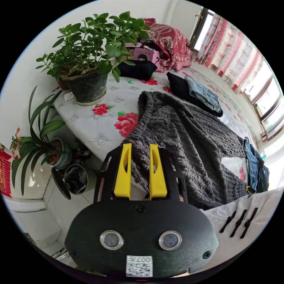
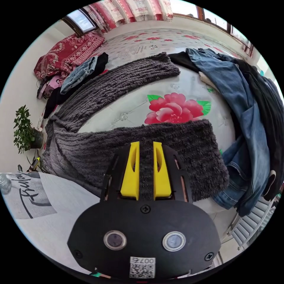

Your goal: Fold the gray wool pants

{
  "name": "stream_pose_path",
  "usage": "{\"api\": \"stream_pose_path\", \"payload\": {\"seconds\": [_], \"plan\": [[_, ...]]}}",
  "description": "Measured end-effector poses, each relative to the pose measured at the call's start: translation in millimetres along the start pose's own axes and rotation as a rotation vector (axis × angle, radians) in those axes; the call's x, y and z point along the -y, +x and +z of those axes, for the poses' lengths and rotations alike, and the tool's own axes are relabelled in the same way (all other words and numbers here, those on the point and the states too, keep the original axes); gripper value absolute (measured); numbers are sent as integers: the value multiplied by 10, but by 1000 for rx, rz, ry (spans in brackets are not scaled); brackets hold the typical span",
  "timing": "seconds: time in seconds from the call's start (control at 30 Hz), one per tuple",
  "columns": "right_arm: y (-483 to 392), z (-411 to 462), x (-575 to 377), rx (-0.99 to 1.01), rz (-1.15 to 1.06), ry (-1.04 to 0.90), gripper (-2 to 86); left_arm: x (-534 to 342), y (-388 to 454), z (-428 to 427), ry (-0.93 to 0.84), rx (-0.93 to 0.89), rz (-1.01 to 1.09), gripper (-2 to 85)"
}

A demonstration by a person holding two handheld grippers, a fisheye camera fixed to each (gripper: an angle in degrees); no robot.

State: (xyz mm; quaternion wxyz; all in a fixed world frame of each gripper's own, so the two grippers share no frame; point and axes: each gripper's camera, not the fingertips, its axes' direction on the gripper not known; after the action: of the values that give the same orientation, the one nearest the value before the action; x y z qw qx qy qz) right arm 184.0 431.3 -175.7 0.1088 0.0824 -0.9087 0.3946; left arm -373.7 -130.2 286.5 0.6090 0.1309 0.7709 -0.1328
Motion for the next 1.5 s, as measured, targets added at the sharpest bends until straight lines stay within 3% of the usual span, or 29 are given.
{"api": "stream_pose_path", "payload": {"seconds": [0.17,0.4,0.53,0.7,0.87,0.97,1.07,1.2,1.33,1.4,1.5], "plan": [[458,100,-488,-103,150,-40,52,-99,-67,176,-65,74,7,121],[575,604,-549,-170,178,-168,57,333,208,468,-74,120,104,124],[541,619,-458,-195,215,-148,61,347,231,979,-307,178,169,66],[631,539,-395,-174,246,-164,71,490,127,440,-209,68,217,16],[829,31,-476,-163,355,5,73,219,-506,-411,-76,-201,56,9],[1074,-101,-576,-211,438,44,76,-101,-851,-161,-207,-169,-129,9],[1358,-35,-601,-269,487,-21,76,-326,-783,-60,-212,-129,-172,9],[1504,130,-520,-243,445,-111,62,-414,-577,-90,-200,-70,-177,8],[1347,281,-305,-349,289,-232,20,-305,-475,-128,-191,-46,-214,9],[1263,92,-220,-330,208,-180,10,-226,-389,-200,-170,-45,-197,10],[1141,-658,-189,-222,148,75,3,-190,-236,-293,-160,-28,-144,14]]}}
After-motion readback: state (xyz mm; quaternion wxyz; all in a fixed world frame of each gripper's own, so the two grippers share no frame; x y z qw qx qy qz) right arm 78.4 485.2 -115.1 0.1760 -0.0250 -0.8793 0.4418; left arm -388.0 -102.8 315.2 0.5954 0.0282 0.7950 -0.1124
